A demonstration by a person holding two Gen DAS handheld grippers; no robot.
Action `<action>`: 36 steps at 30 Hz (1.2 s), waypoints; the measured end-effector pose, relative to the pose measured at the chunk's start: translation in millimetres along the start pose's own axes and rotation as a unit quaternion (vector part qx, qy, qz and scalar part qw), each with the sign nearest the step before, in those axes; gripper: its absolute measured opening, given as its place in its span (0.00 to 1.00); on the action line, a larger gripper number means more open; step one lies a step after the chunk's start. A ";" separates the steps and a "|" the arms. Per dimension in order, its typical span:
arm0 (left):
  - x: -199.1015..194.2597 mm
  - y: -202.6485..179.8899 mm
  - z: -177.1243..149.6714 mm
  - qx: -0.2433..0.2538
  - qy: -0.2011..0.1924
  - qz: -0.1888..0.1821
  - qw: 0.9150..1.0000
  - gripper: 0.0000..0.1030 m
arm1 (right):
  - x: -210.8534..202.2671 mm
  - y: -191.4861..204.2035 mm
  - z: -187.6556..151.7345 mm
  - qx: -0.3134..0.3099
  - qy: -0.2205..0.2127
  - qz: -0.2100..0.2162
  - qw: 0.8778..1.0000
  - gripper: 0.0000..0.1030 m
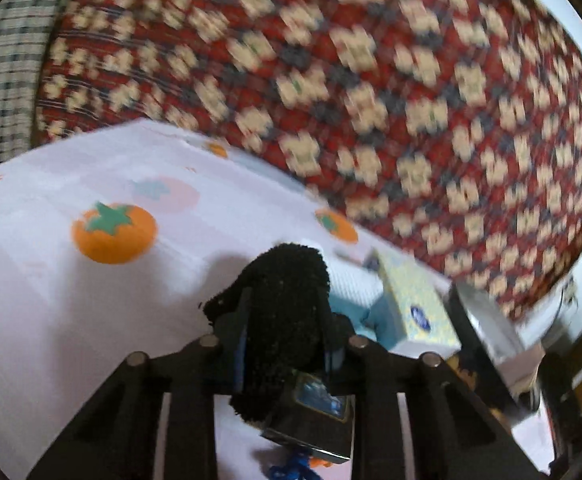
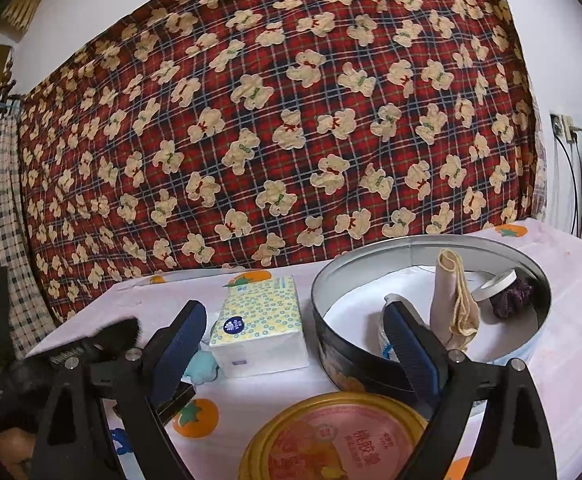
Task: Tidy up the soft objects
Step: 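Grasp the black fuzzy item with the left gripper while the right grasps the black picture box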
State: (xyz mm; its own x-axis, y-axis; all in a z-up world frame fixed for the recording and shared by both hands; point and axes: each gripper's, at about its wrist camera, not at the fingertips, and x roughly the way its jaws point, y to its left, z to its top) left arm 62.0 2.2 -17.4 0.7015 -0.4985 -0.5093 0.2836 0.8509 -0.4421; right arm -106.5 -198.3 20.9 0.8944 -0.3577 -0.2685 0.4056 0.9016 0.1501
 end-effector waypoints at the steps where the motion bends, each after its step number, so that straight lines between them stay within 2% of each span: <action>1: -5.2 4.0 0.3 -0.009 -0.015 0.003 1.000 0.24 | 1.0 2.6 -0.2 -0.006 0.002 0.001 1.000 0.89; 4: -17.9 8.7 0.3 -0.015 -0.046 0.022 0.999 0.24 | 5.4 13.3 -1.9 -0.030 0.015 0.021 0.999 0.89; 10: -44.7 8.5 -2.9 0.040 -0.076 0.065 0.994 0.24 | 10.7 46.1 -9.3 -0.080 0.041 0.086 0.992 0.89; 12: -53.9 12.7 -2.7 0.051 -0.089 0.089 0.991 0.24 | 16.6 61.0 -13.6 -0.087 0.067 0.107 0.988 0.89; 14: -61.9 17.3 -3.0 0.058 -0.101 0.107 0.987 0.25 | 26.9 77.2 -17.5 -0.098 0.094 0.109 0.985 0.89; 17: -72.1 26.7 -3.7 0.057 -0.112 0.120 0.985 0.25 | 39.7 90.1 -22.8 -0.092 0.132 0.116 0.980 0.89; 19: -77.7 33.8 -3.9 0.047 -0.118 0.121 0.984 0.25 | 51.9 97.4 -29.3 -0.080 0.173 0.126 0.973 0.89; 21: -80.7 39.3 -3.2 0.040 -0.121 0.125 0.984 0.25 | 62.8 105.8 -35.9 -0.078 0.210 0.124 0.967 0.89; 25: -78.9 42.5 -3.0 0.032 -0.113 0.121 0.986 0.25 | 79.9 120.3 -47.0 -0.082 0.253 0.111 0.958 0.89; 30: -79.3 39.8 -3.9 0.038 -0.115 0.116 0.986 0.25 | 107.1 129.4 -64.3 -0.066 0.326 0.089 0.939 0.89; 33: -79.6 38.6 -4.3 0.041 -0.116 0.114 0.986 0.25 | 109.4 132.5 -62.4 -0.066 0.324 0.088 0.940 0.87; 36: -78.4 36.6 -4.3 0.047 -0.113 0.112 0.986 0.25 | 109.3 133.6 -61.2 -0.071 0.321 0.077 0.941 0.73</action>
State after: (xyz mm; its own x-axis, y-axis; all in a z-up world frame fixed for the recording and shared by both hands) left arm 14.6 71.7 3.2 0.8777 -0.2557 -0.4052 0.1564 0.9523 -0.2621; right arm 34.0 -102.0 -46.6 0.6247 -0.0404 -0.7799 0.2101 0.9705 0.1180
